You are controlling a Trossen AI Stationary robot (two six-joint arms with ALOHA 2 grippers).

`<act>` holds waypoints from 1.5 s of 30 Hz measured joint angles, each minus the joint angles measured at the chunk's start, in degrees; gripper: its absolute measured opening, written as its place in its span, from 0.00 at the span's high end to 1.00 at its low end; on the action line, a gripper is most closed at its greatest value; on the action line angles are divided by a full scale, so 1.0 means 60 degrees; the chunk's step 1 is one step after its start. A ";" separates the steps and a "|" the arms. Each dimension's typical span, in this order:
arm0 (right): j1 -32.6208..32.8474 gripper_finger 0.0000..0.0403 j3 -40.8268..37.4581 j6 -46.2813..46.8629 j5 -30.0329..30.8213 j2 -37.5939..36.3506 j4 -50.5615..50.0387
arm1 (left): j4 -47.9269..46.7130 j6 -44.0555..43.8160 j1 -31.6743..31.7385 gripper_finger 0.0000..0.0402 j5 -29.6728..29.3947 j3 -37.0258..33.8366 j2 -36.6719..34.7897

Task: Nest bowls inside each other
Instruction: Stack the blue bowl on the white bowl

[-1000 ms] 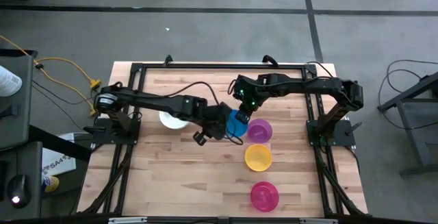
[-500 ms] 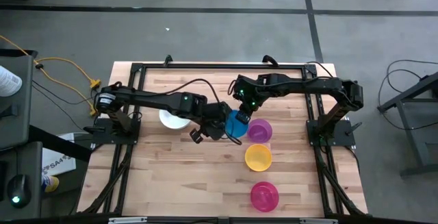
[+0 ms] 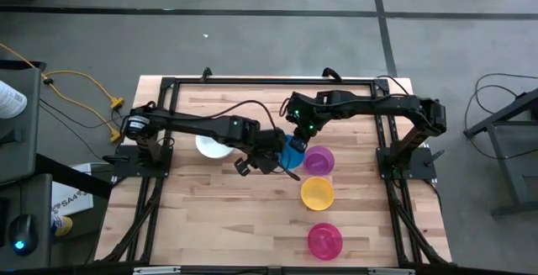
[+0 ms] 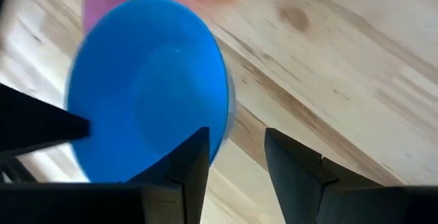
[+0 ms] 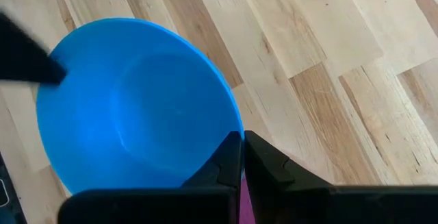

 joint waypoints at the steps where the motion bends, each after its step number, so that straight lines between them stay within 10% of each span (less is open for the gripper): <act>1: 0.0000 0.99 0.0000 0.0000 0.0001 0.0000 -0.0004 | 0.0069 0.0014 0.0000 0.66 0.0038 0.0137 0.0063; 45: 0.0017 0.99 0.0000 -0.0041 -0.0189 0.0011 -0.0033 | 0.0054 -0.0250 0.0000 1.00 0.0012 0.0285 0.0503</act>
